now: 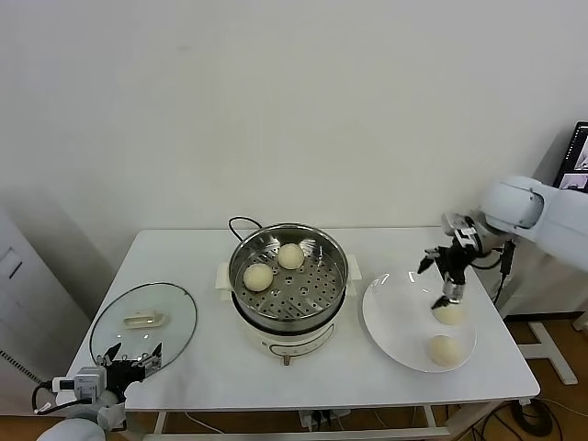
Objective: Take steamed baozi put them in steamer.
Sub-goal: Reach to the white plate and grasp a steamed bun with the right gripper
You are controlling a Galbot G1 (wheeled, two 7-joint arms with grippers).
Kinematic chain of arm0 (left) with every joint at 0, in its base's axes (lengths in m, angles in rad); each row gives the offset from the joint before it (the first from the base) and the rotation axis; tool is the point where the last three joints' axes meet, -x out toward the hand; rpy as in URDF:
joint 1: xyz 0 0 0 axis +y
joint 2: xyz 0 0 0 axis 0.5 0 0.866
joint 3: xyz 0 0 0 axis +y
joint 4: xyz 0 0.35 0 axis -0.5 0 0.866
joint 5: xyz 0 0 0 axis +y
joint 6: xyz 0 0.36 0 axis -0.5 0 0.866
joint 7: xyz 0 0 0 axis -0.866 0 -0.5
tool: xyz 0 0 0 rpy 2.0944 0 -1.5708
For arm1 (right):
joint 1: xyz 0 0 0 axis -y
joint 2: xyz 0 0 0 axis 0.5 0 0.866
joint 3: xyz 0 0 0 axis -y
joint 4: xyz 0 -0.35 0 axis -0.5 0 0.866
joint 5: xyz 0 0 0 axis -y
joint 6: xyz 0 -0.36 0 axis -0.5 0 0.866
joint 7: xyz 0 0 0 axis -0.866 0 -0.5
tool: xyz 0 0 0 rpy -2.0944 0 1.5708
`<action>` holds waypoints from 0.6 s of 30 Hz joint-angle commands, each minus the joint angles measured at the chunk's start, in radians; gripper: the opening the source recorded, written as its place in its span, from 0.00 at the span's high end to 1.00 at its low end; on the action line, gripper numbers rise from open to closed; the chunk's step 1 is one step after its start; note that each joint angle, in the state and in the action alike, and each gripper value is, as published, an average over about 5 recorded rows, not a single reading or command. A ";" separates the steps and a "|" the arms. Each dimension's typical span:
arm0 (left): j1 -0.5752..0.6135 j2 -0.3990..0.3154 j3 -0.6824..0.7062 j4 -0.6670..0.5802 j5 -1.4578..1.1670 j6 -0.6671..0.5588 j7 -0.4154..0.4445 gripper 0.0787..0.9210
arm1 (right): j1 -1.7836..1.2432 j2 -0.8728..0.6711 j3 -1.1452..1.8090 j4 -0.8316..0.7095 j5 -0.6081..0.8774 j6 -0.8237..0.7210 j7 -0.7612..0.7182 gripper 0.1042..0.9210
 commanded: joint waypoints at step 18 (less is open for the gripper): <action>0.000 -0.002 0.001 0.005 0.001 0.003 0.000 0.12 | -0.395 0.068 0.235 -0.203 -0.270 0.173 -0.089 0.12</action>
